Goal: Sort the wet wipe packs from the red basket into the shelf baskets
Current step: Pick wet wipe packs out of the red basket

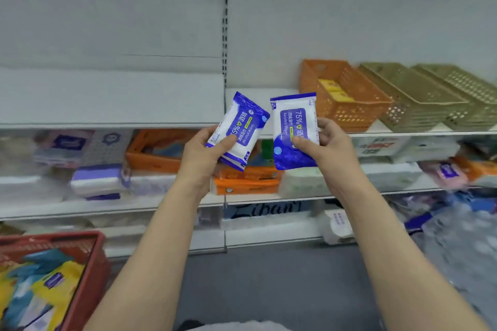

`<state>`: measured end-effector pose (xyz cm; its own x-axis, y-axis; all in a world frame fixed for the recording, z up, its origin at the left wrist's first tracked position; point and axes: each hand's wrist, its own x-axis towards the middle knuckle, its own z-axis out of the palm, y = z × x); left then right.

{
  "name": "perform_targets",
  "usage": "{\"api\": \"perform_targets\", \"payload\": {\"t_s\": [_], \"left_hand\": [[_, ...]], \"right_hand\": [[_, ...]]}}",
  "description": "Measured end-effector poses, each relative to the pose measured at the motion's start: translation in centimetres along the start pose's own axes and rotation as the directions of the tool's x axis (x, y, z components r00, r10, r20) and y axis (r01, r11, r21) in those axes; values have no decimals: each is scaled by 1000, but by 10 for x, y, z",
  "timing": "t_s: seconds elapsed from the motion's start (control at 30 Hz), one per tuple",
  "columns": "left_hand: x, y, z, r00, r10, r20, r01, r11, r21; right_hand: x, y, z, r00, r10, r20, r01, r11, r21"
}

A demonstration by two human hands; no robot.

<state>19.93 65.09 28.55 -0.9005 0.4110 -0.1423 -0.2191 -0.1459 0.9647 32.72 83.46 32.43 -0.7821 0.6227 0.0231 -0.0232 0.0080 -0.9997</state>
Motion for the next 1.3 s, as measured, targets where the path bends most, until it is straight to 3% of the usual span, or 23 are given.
{"api": "perform_targets", "payload": {"t_s": [0.27,0.53,0.83,0.97,1.1,1.2,1.23,1.3], "left_hand": [[28,2,159,992,6,125,-13,998,58],[123,26,278,970,97,224,-124,986,111],[206,33,380,970,114,214,-139,985,105],[223,17,404,980,104,170,-125,985,119],[236,8,425,991,107,86,-117,985,124],[243,1,443,995,85,42,-90,988,127],[244,-2,449,996,82,26,-84,988,130],[246,-8,459,997,83,-4,-81,988,131]], "right_hand": [[49,-11,-152,972,-63,-226,77,995,55],[157,-30,-236,936,-143,-322,171,983,61],[267,-45,-331,913,-111,-391,135,990,33],[311,-36,-378,951,-55,-303,44,998,-42],[363,-31,-411,995,25,-93,-52,954,-295],[404,-17,-423,988,121,95,-25,736,-676],[414,-12,-424,974,163,158,8,668,-744],[432,-2,-422,940,234,247,44,635,-772]]}}
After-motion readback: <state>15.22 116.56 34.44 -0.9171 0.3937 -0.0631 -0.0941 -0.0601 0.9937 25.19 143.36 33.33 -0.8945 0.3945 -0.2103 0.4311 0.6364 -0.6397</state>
